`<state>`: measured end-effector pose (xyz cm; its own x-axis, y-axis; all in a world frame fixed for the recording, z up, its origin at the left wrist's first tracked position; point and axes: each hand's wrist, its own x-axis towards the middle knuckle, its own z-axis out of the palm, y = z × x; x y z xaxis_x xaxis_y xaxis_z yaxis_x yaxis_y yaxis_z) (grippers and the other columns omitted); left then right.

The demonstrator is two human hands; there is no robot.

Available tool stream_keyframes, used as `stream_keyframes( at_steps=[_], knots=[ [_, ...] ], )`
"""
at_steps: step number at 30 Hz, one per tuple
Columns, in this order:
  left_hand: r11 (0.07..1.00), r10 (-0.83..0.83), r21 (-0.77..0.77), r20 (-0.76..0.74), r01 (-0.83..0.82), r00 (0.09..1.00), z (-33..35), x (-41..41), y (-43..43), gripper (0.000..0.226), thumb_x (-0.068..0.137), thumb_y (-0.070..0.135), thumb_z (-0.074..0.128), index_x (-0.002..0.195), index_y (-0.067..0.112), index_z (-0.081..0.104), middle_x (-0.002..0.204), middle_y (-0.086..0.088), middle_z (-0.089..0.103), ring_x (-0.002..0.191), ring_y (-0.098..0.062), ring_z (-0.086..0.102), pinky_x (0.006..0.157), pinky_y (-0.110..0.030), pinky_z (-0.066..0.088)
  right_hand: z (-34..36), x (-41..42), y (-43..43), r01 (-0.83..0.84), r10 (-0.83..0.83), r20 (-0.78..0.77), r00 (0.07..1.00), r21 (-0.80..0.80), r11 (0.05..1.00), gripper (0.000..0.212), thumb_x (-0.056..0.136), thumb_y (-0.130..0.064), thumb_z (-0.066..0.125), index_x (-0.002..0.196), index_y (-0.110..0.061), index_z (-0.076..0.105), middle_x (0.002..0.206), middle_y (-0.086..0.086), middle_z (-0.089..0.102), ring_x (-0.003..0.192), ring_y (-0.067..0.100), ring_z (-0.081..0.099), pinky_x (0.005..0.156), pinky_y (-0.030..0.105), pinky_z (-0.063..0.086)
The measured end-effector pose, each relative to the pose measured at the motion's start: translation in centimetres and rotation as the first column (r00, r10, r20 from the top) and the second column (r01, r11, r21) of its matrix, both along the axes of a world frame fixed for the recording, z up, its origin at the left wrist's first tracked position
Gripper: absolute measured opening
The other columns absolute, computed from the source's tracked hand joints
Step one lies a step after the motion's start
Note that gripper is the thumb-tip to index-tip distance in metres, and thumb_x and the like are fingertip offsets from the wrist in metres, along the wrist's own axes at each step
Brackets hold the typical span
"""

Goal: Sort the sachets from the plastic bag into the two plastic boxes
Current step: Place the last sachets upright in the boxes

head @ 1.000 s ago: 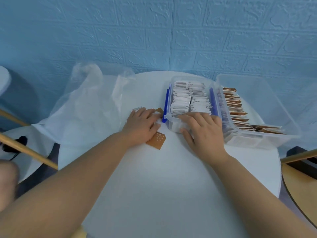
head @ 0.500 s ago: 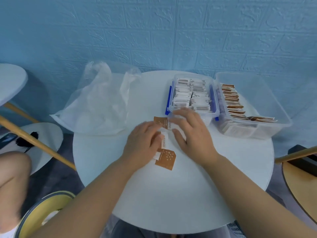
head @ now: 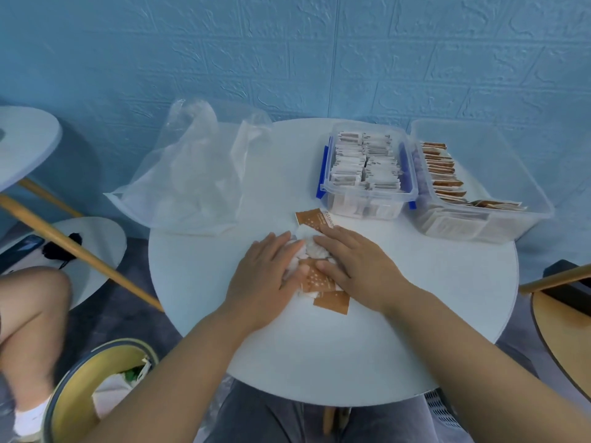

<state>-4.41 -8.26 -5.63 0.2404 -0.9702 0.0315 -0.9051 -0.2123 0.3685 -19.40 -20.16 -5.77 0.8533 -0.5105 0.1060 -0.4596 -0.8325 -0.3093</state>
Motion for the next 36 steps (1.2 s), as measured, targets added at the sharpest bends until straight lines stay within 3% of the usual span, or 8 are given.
stream_keyframes(
  at_steps=[5,11,14,16,22,26,31,36],
  knots=[
    [0.999,-0.034,0.033,0.091,0.031,0.995,-0.2,-0.8,-0.3,0.071,0.083,0.065,0.011,0.145,0.032,0.020,0.155,0.010,0.012,0.143,-0.013,0.003,0.114,-0.030,-0.004,0.1,-2.9,1.6,0.027,-0.027,-0.008,1.000,-0.006,1.000,0.082,0.078,-0.071,0.005,0.142,-0.027,0.034,0.152,-0.010,0.026,0.141,0.006,0.016,0.106,0.010,-0.005],
    [0.992,0.129,-0.006,0.014,-0.129,0.992,1.0,-0.3,-2.0,0.047,0.100,0.037,0.028,0.145,0.025,0.026,0.155,0.003,0.016,0.143,-0.017,0.006,0.114,-0.032,0.005,0.6,-3.3,2.6,0.029,-0.049,0.155,0.987,0.128,0.991,0.063,0.081,-0.060,0.044,0.133,-0.024,0.049,0.142,-0.007,0.042,0.134,0.012,0.033,0.108,0.021,0.020],
    [1.000,0.013,-0.006,0.073,-0.013,0.997,1.6,0.0,-3.7,0.047,0.101,0.033,0.027,0.146,0.023,0.021,0.156,0.004,0.011,0.143,-0.018,0.005,0.114,-0.034,0.002,-0.2,-3.8,2.9,-0.026,0.015,0.156,0.988,0.068,0.997,0.054,0.085,-0.053,0.042,0.123,-0.019,0.059,0.132,-0.002,0.055,0.125,0.019,0.048,0.106,0.034,0.034],
    [0.996,-0.091,0.031,0.080,0.089,0.993,1.6,-0.1,-4.6,0.047,0.100,0.031,0.030,0.146,0.023,0.023,0.156,0.004,0.012,0.143,-0.017,0.008,0.114,-0.034,0.004,-0.5,-4.5,2.6,0.045,-0.056,0.204,0.977,0.059,0.997,0.044,0.087,-0.043,0.045,0.117,-0.018,0.064,0.124,-0.001,0.061,0.117,0.020,0.055,0.102,0.031,0.037],
    [0.997,-0.074,-0.042,-0.057,0.071,0.996,2.5,0.6,-4.4,0.039,0.094,0.031,0.049,0.133,0.026,0.048,0.134,0.005,0.048,0.121,-0.015,0.042,0.099,-0.027,0.033,-0.2,-6.3,2.2,0.291,-0.316,0.315,0.895,0.125,0.948,0.028,0.086,-0.016,0.063,0.114,-0.019,0.066,0.124,-0.001,0.059,0.114,0.020,0.053,0.095,0.027,0.040],
    [0.999,0.019,-0.030,0.005,-0.019,1.000,3.1,0.8,-5.0,0.042,0.095,0.033,0.047,0.136,0.026,0.043,0.139,0.006,0.044,0.125,-0.014,0.040,0.099,-0.027,0.034,0.7,-5.8,2.0,0.420,-0.448,0.242,0.860,0.162,0.893,0.043,0.090,-0.030,0.055,0.131,-0.018,0.050,0.139,0.001,0.046,0.130,0.019,0.035,0.106,0.026,0.022],
    [0.984,0.067,0.155,0.145,-0.089,0.987,3.6,0.3,-6.8,0.056,0.090,0.047,0.051,0.140,0.024,0.038,0.142,0.000,0.038,0.127,-0.020,0.038,0.100,-0.034,0.037,1.5,-3.9,0.1,0.520,-0.527,0.045,0.849,0.111,0.847,0.056,0.091,-0.048,0.046,0.138,-0.018,0.040,0.144,0.000,0.041,0.133,0.021,0.031,0.109,0.034,0.024],
    [0.990,0.113,0.097,-0.134,-0.100,0.985,4.5,-0.4,-7.0,0.041,0.082,0.033,0.068,0.117,0.030,0.046,0.121,0.003,0.055,0.096,-0.014,0.056,0.079,-0.027,0.047,1.1,-3.7,-0.3,0.411,-0.417,0.040,0.908,0.096,0.906,0.049,0.088,-0.045,0.054,0.134,-0.030,0.046,0.142,-0.009,0.044,0.132,0.014,0.036,0.109,0.033,0.026]
  ],
)
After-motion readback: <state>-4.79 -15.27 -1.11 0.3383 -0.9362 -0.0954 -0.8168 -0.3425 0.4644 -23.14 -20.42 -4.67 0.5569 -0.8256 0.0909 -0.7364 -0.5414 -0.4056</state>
